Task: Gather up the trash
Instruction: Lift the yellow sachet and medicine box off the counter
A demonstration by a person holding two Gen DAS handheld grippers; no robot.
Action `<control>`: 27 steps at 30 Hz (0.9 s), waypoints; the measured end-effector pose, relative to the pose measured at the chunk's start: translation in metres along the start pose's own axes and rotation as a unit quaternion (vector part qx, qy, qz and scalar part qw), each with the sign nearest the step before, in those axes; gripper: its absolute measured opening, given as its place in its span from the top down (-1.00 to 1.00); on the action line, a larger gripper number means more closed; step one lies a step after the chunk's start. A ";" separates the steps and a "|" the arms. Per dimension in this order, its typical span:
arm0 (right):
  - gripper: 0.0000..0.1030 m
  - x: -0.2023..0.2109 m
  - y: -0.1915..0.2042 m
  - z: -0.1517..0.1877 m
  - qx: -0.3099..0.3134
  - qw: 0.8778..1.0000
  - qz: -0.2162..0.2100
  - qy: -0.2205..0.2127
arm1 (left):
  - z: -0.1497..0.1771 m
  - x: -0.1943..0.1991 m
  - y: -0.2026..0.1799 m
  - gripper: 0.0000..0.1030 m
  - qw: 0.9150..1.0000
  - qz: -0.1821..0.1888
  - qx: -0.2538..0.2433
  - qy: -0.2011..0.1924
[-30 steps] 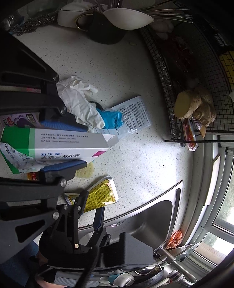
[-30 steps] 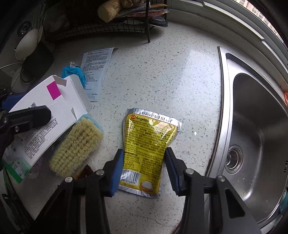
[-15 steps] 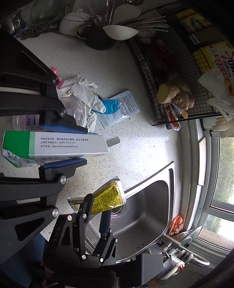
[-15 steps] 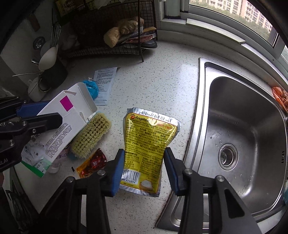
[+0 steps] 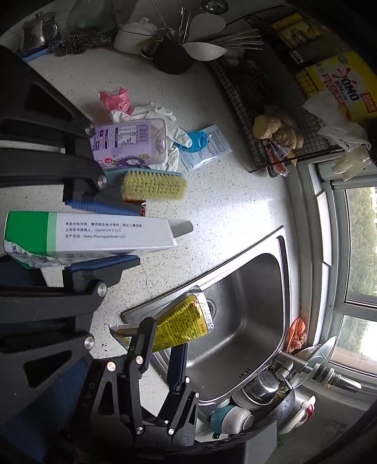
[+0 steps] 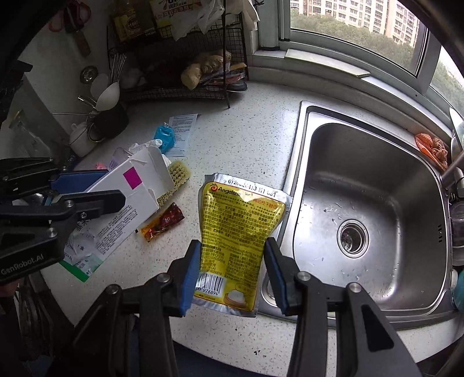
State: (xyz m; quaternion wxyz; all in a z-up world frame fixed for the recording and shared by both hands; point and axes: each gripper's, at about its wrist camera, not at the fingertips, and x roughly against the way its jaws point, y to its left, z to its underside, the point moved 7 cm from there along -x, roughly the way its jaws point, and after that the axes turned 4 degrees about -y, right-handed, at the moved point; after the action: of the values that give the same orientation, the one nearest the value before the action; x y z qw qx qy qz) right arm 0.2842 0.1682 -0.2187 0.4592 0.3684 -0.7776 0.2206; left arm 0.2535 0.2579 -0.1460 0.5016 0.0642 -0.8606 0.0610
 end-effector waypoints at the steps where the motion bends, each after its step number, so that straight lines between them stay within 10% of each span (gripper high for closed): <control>1: 0.20 0.006 -0.002 0.006 -0.002 1.000 0.000 -0.002 | 0.003 0.002 -0.007 0.53 1.000 0.001 -0.004 0.001; 27: 0.20 0.132 -0.086 0.194 -0.140 0.989 0.049 -0.024 | 0.097 0.029 -0.238 0.53 0.989 0.061 -0.129 0.039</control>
State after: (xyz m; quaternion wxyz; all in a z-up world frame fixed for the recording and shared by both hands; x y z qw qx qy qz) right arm 0.2034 -0.0672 -0.1963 0.4762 0.2675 -0.8287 0.1227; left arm 0.1976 0.0055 -0.1587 0.5346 -0.0563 -0.8431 -0.0178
